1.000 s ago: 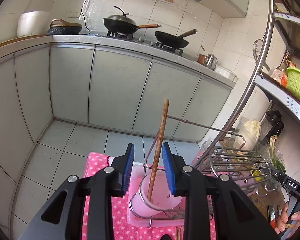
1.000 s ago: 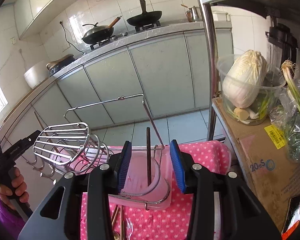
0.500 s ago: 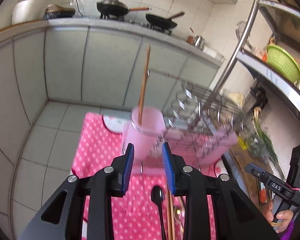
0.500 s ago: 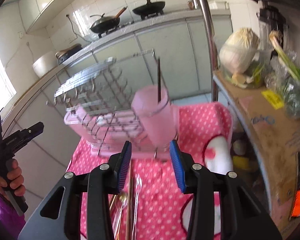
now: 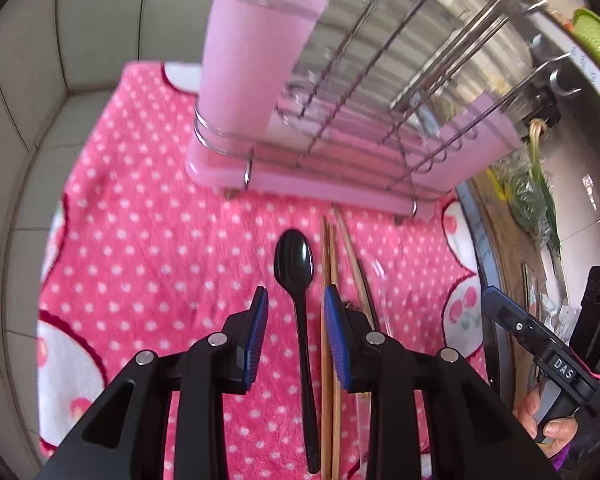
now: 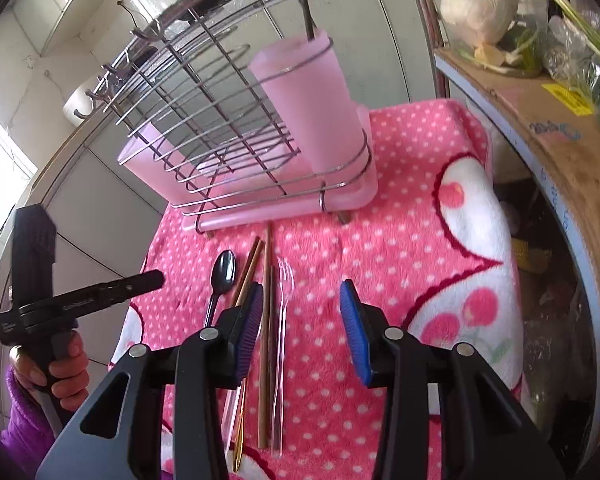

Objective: Organize utensils
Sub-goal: 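Lower the left tool and grasp the black spoon by its handle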

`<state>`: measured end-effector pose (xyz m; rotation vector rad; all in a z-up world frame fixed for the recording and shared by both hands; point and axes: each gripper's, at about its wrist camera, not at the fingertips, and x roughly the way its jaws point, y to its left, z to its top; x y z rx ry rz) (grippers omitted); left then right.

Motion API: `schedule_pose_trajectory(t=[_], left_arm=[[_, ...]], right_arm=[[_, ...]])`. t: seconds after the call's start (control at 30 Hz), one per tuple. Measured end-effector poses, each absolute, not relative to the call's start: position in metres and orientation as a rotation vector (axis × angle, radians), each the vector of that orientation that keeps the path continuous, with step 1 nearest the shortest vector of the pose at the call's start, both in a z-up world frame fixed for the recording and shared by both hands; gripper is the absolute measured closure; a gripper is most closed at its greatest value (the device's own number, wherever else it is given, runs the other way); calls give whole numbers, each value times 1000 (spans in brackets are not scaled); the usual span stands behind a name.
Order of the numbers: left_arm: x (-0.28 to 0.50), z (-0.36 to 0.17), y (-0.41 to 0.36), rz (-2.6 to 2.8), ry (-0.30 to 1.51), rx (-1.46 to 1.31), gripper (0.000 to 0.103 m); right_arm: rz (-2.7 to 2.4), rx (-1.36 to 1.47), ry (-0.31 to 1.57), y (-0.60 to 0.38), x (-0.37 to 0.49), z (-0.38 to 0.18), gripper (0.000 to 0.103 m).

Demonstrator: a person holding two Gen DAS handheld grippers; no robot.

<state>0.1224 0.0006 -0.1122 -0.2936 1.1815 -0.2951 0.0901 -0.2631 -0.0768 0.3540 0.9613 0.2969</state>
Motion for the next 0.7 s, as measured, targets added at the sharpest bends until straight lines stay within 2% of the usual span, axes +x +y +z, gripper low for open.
schedule_pose_trajectory(t=[0.33,0.63,0.7], left_arm=[[150,-158,-26,-289,1356,-262,77],[159,-164,-36,-289,1390,-207,79],[159,-164,-39,-281,1387,-158,84]], right_arm=[[313,353,997,-265,96,-87,62],[348,324,1041,-253,109,-94,62],[362,317,1054,-247,115,-96,63]])
